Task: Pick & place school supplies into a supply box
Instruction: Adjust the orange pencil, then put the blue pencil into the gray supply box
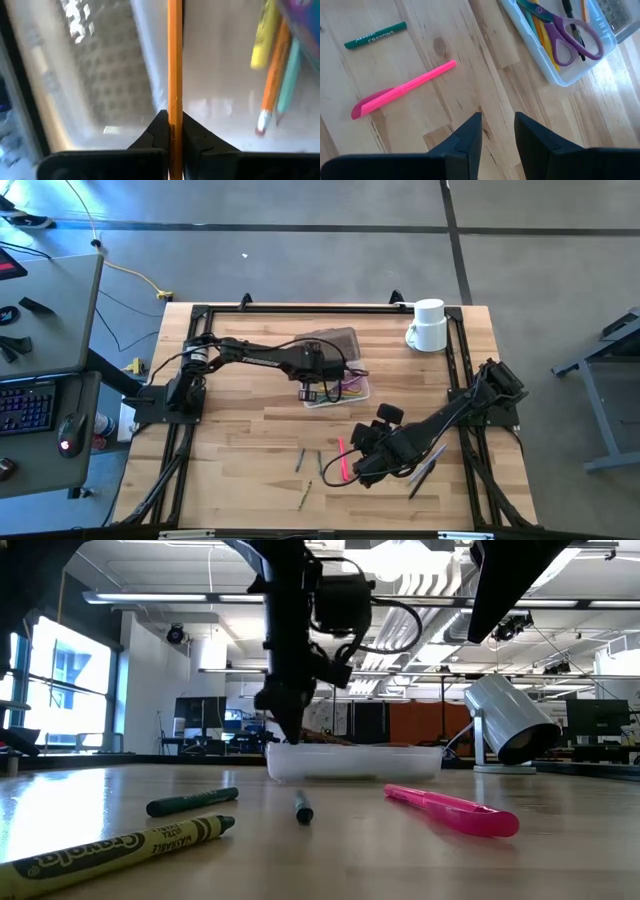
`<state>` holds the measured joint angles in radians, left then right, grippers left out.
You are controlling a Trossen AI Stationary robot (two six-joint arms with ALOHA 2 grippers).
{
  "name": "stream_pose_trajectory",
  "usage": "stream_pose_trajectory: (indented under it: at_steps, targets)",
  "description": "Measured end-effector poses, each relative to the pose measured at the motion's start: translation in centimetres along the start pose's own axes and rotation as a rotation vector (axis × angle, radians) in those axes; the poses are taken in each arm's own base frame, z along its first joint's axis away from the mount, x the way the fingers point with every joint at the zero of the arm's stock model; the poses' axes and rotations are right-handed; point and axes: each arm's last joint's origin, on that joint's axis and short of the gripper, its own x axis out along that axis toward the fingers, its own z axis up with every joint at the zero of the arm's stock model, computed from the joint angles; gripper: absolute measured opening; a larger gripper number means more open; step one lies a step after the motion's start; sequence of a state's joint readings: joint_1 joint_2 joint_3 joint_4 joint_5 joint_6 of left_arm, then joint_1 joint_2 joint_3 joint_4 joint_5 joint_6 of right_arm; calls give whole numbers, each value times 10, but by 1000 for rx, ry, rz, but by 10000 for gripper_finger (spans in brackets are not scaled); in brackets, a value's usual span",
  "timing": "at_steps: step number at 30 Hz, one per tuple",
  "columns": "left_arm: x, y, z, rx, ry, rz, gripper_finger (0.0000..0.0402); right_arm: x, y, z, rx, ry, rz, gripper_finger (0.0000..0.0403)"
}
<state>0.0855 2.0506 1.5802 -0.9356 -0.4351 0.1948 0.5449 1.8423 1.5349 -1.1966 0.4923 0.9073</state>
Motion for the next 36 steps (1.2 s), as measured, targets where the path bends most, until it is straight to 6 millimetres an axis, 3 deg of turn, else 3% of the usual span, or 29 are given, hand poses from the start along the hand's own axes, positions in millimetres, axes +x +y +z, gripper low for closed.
stream_pose_trajectory:
  at_steps: [7, 12, 18, 24, 36]
  targets:
    - [-16, 3, 8, -126, -32, 49, 47, 0, 0, 0, 0, 0, 1, 99]
    - [-17, 4, 15, -182, -103, 0, 69, 0, 0, 0, -13, -1, 2, 99]
    - [-19, 4, 28, -224, -245, -93, 68, 0, 1, 0, -14, -3, 6, 99]
    - [-18, 4, 26, -219, -225, -89, 72, 0, 1, 0, -14, -4, 6, 99]
    - [-18, 4, 25, -195, -206, -86, 156, 0, 1, 0, -14, -3, 6, 99]
